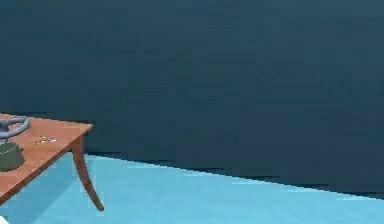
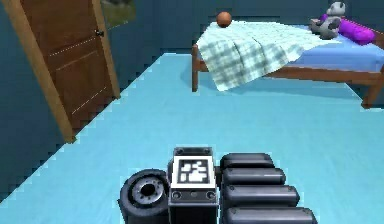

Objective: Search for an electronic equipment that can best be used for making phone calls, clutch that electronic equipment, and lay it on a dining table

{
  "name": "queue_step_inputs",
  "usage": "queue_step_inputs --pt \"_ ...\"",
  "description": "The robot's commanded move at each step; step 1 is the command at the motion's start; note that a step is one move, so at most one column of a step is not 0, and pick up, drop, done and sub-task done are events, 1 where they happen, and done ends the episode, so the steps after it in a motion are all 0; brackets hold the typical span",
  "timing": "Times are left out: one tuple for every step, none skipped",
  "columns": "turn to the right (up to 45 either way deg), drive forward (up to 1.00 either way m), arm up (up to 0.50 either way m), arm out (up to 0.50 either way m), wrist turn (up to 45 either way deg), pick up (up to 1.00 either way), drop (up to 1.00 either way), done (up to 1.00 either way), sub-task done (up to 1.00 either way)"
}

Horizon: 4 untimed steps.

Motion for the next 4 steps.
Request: queue_step_inputs --pt "0.0 0.8 0.0 0.0 0.0 0.0 0.0 0.0 0.0" --pt "45.0 0.0 0.0 0.0 0.0 0.0 0.0 0.0 0.0" --pt "45.0 0.0 0.0 0.0 0.0 0.0 0.0 0.0 0.0" --pt "45.0 0.0 0.0 0.0 0.0 0.0 0.0 0.0 0.0"
